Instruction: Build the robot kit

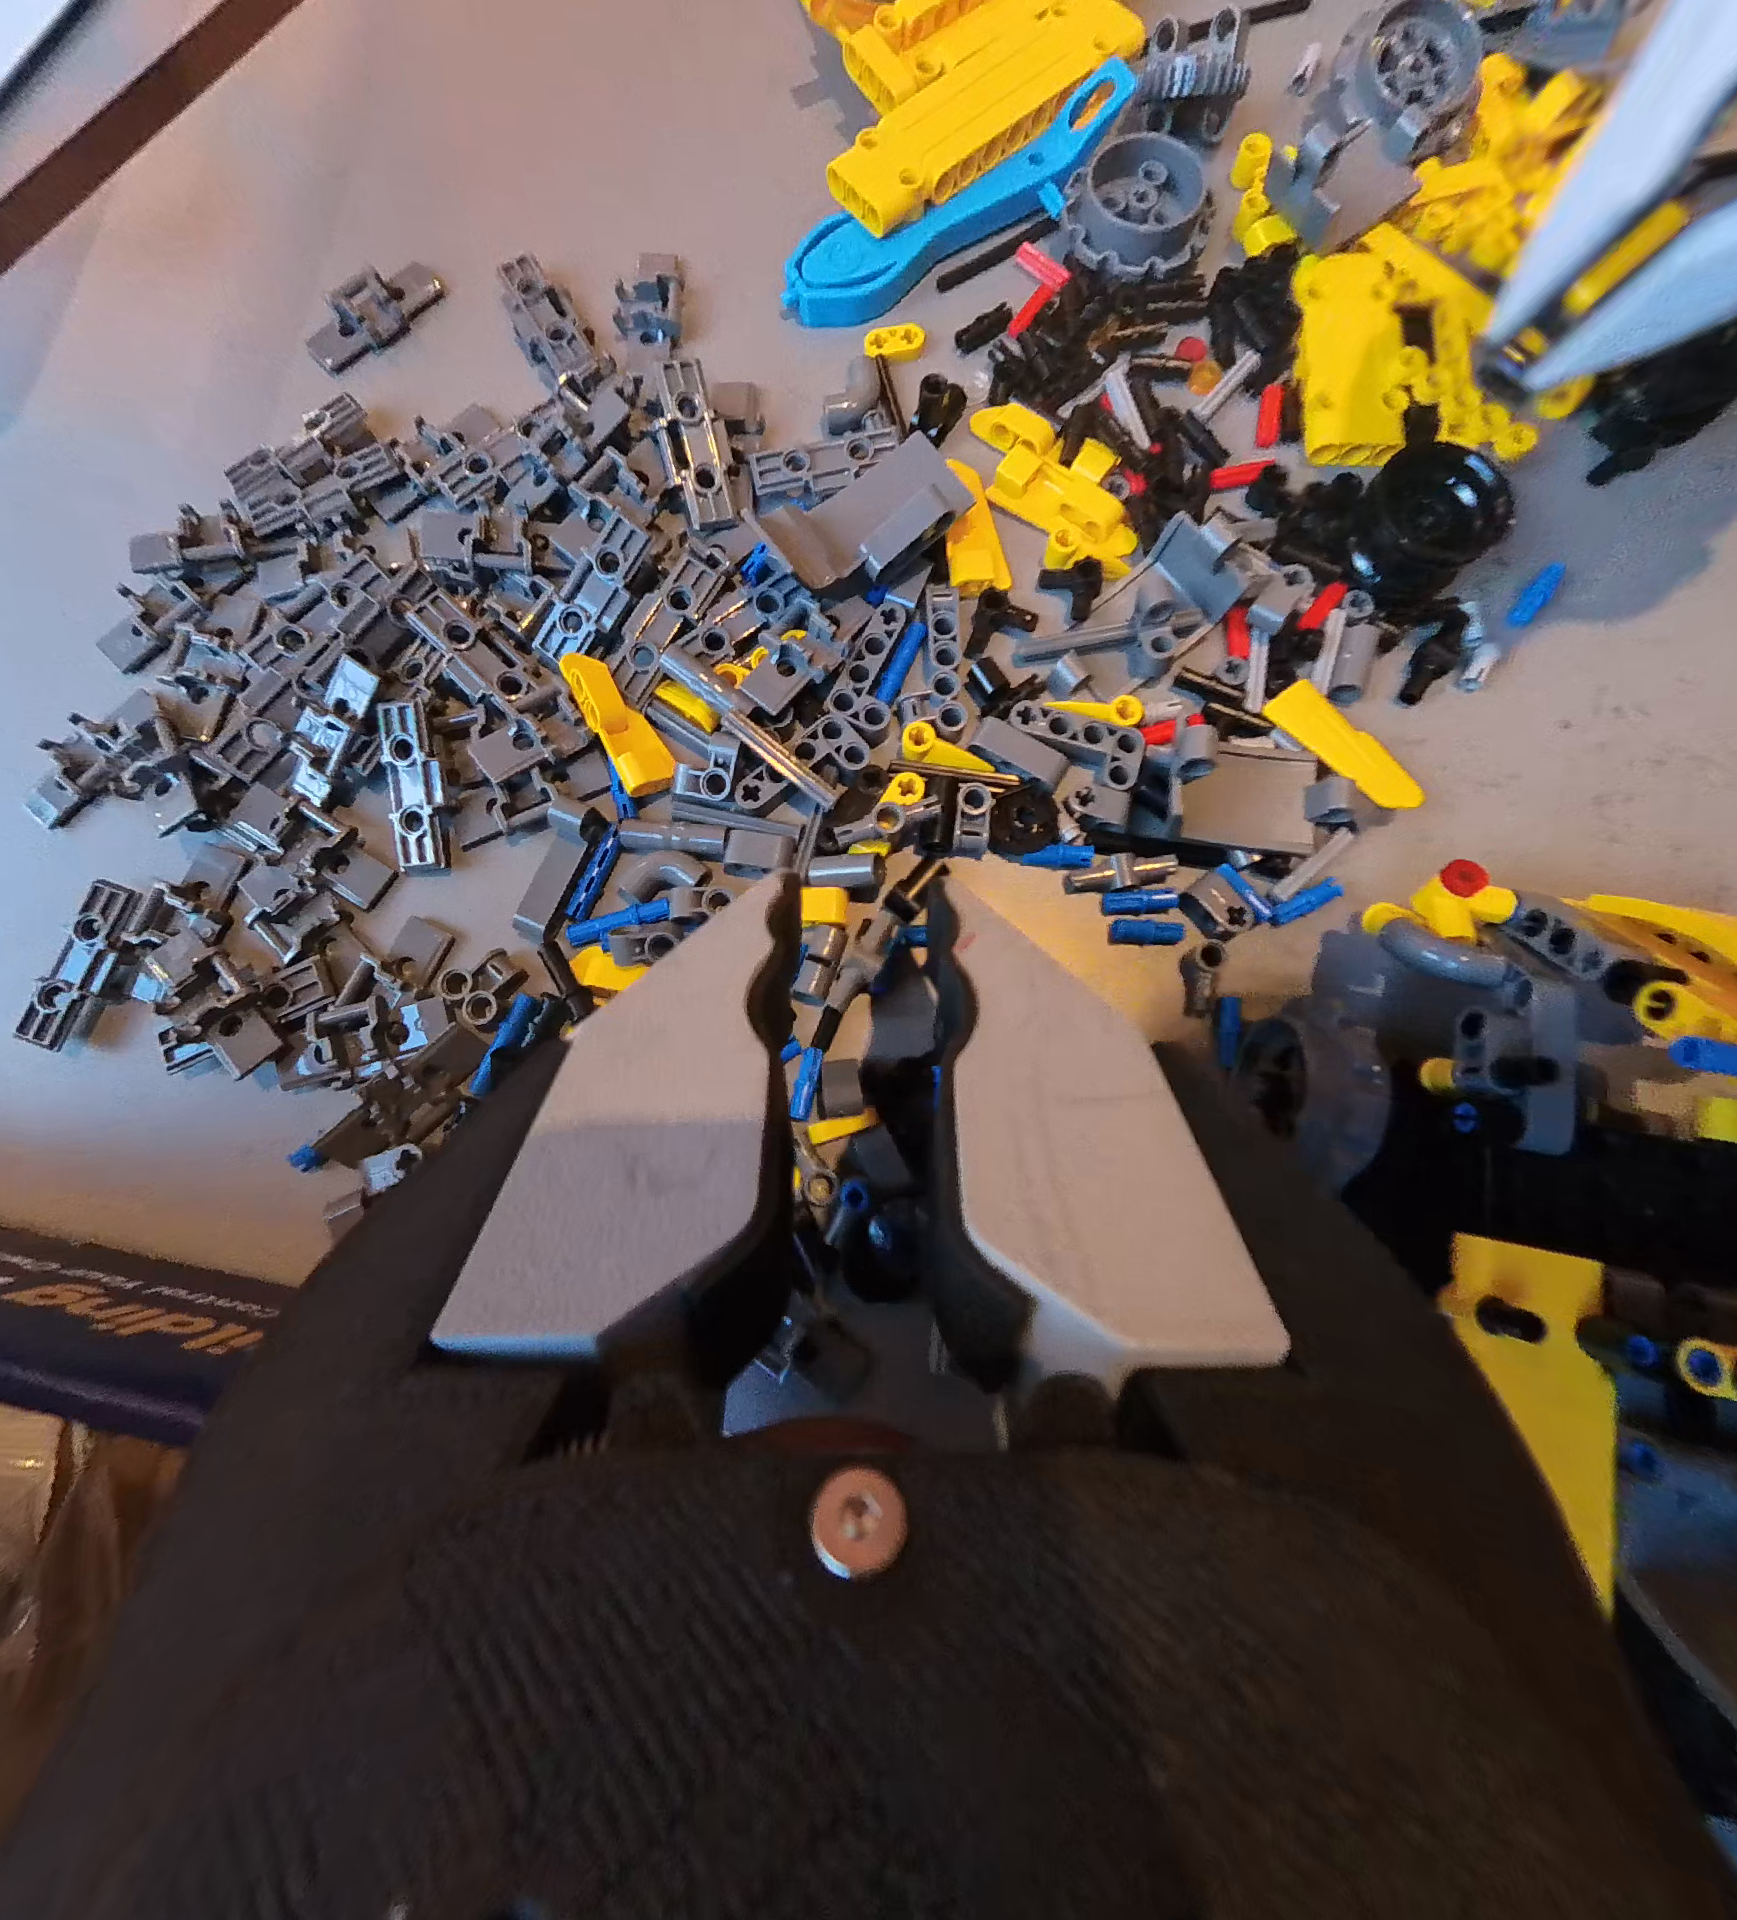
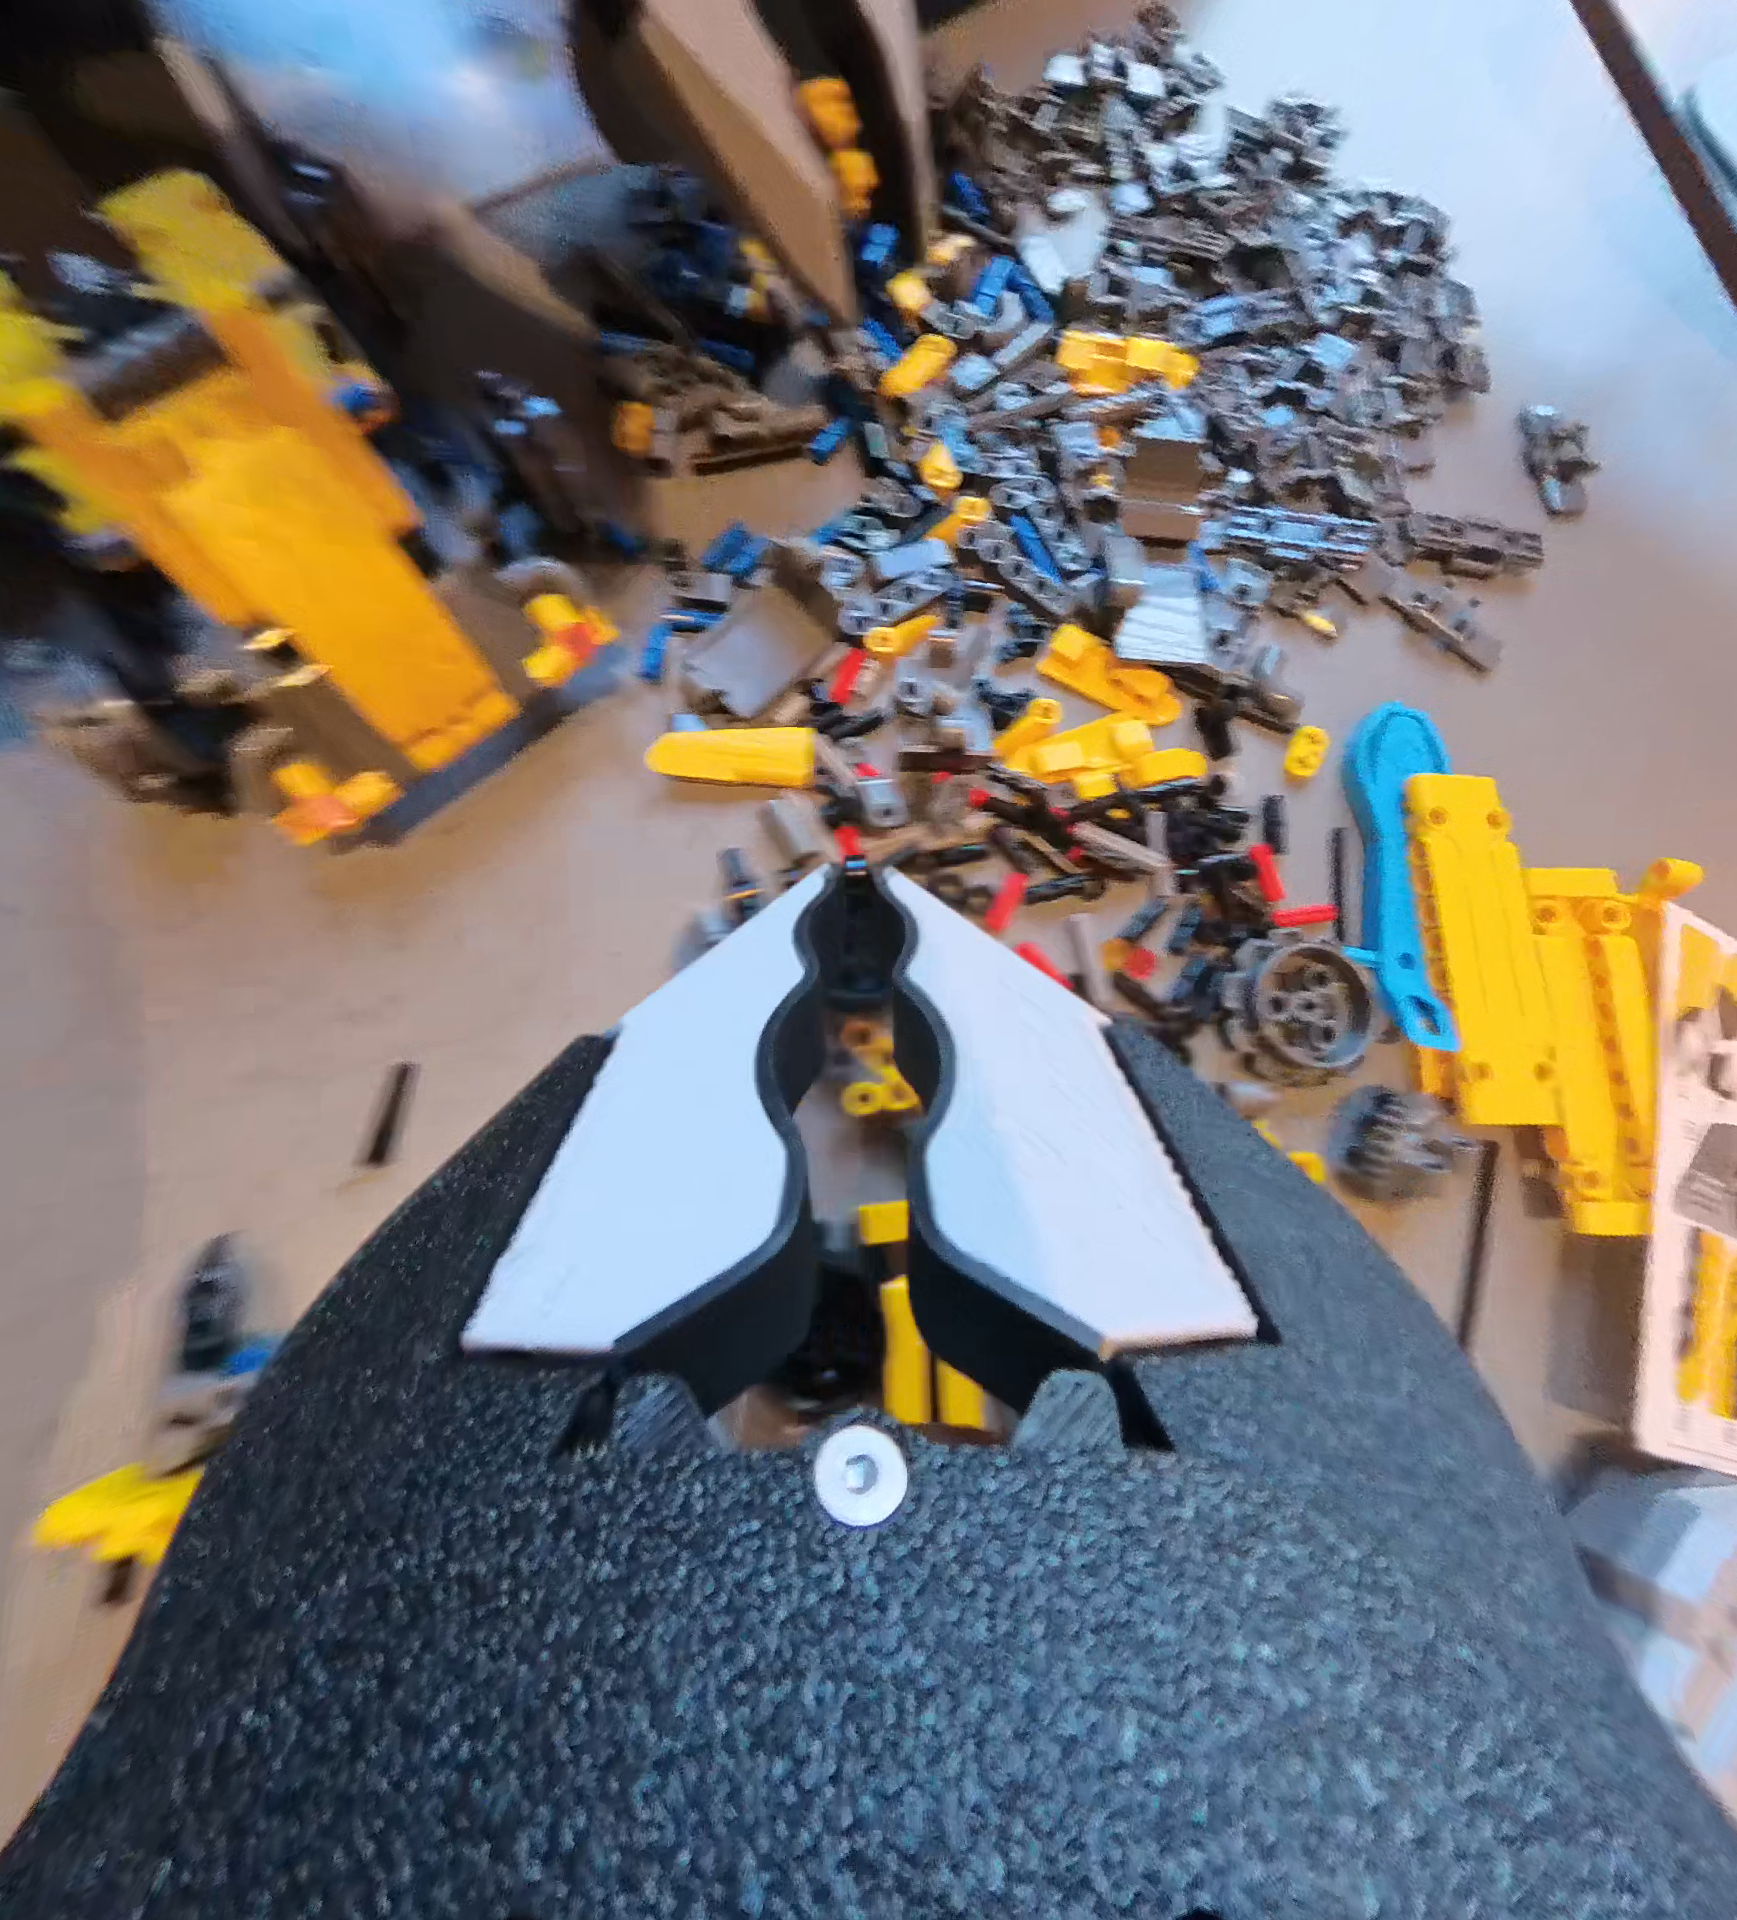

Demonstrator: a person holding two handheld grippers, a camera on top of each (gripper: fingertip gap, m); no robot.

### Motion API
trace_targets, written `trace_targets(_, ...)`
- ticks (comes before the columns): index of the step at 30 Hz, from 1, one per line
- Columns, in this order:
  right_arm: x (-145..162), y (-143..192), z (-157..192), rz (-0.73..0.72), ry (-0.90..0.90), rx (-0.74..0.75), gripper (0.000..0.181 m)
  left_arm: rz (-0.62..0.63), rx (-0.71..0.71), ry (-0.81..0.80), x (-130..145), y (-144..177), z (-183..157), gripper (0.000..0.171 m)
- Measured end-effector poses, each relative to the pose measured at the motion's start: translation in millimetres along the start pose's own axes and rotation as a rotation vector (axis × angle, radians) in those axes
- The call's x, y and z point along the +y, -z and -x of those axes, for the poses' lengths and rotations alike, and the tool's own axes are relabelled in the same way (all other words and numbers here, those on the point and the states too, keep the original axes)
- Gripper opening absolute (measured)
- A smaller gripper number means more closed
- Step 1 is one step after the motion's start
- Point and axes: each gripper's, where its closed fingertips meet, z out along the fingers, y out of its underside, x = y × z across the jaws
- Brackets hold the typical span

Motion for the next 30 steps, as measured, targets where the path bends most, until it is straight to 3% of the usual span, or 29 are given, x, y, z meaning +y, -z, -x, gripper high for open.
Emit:
trace_targets(6, 25, 19, 75, 0.098, 0.019, -0.127, 0.004, -0.023, 0.008, -0.032, -7, 7, -11, 0.022)
trace_targets(10, 43, 16, 98, 0.194, 0.015, -0.151, 0.005, -0.025, 0.014, -0.05, -8, 7, -16, 0.022)
trace_targets(15, 59, 9, 102, 0.296, 0.01, -0.136, 0.013, -0.014, 0.015, -0.061, -6, 6, -19, 0.023)
trace_targets(25, 43, 22, 94, 0.236, -0.027, -0.057, 0.016, -0.029, 0.014, -0.061, -9, 10, -19, 0.022)
trace_targets(30, 34, 5, 71, 0.215, -0.042, 0.036, 0.017, -0.041, 0.012, -0.053, -11, 13, -17, 0.022)
